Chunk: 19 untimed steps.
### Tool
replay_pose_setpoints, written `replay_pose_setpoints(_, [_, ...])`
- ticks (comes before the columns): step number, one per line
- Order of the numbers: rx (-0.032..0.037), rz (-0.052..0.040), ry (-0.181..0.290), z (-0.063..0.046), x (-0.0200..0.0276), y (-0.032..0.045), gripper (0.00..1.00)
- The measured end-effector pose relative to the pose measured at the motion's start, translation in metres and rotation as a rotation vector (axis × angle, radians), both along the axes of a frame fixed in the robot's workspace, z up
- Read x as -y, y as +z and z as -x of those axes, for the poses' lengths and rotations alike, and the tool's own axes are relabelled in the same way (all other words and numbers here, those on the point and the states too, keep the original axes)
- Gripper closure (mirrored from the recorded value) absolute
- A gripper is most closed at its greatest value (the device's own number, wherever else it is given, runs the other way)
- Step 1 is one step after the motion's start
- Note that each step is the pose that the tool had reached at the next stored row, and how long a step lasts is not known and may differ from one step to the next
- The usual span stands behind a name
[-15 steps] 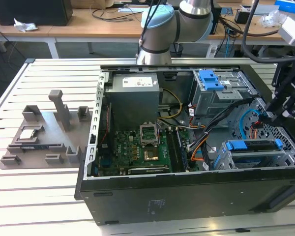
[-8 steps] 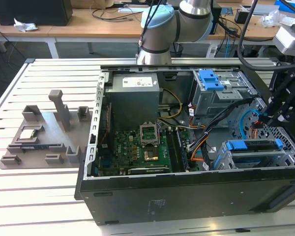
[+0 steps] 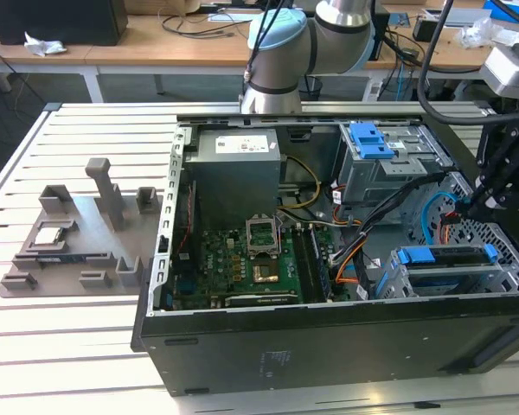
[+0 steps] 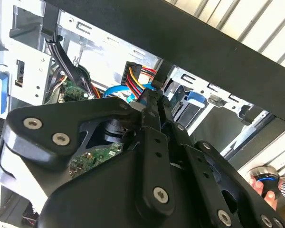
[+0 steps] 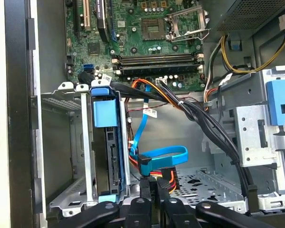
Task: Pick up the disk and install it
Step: 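Insert the first disk wire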
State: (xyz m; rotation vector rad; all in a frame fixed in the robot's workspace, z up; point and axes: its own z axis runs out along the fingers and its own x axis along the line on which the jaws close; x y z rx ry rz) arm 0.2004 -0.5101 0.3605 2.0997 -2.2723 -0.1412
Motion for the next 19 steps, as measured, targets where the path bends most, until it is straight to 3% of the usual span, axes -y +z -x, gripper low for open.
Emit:
replay_pose_setpoints(4, [0.0, 0.0009, 0.0, 0.0, 0.0021, -0.0001, 0.83])
replay_pose_setpoints(5, [0.0, 0.0027, 0.001, 0.001, 0.0095, -0.0001, 0.83])
replay_pose_setpoints(9, [0.0, 0.0043, 0.002, 0.006, 0.0278, -0.0014, 0.83])
replay_pose_setpoints(13, [-0.0002, 0.0046, 0.011, 0.014, 0.034, -0.0073, 0.83])
replay_pose_setpoints(19, [-0.0001, 0.0057, 0.042, 0.014, 0.032, -0.0127, 0.83])
